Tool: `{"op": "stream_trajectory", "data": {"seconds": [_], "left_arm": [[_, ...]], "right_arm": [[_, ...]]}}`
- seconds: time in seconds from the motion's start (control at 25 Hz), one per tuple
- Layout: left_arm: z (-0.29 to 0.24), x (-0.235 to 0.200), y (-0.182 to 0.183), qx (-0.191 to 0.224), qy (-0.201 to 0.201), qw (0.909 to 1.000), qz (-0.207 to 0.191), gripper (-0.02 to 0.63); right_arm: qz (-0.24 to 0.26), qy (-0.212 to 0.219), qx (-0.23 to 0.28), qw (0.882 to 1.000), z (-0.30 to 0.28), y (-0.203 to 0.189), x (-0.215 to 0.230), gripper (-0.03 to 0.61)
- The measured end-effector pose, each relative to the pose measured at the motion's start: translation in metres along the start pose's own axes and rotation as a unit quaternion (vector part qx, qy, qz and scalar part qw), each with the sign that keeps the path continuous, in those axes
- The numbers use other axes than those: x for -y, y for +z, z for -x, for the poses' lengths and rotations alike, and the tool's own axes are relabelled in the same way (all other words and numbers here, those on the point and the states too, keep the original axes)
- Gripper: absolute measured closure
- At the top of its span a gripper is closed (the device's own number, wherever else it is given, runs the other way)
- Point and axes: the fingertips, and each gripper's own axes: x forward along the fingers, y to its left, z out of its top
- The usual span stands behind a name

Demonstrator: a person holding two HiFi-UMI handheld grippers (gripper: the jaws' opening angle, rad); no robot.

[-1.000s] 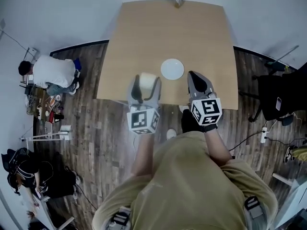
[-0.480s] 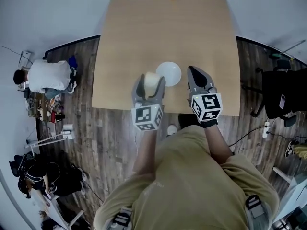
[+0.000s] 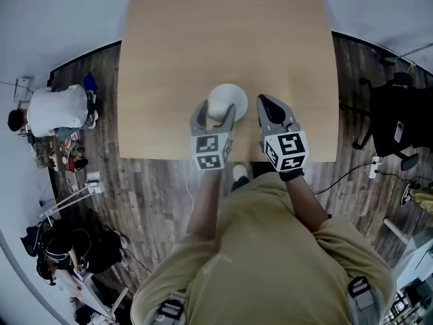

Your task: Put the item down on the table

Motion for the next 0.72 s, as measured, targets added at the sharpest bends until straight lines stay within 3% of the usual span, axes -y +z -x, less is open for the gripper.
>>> {"op": "stream_trajectory", "data": {"seconds": [0.36, 0.72], "left_arm": [[-0.066, -0.005, -0.064, -0.133, -0.005, 0.9903, -0.037, 0.290], [-0.115, -0.005, -0.110, -0.206, -0.016, 0.9778, -0.037, 0.290]], "right_arm": [[-0.033, -0.008, -0.034, 0.999, -0.021, -0.031, 0.031, 0.572], [-0.048, -0.009, -0.059, 0.997, -0.032, -0.054, 0.050, 0.572]]}}
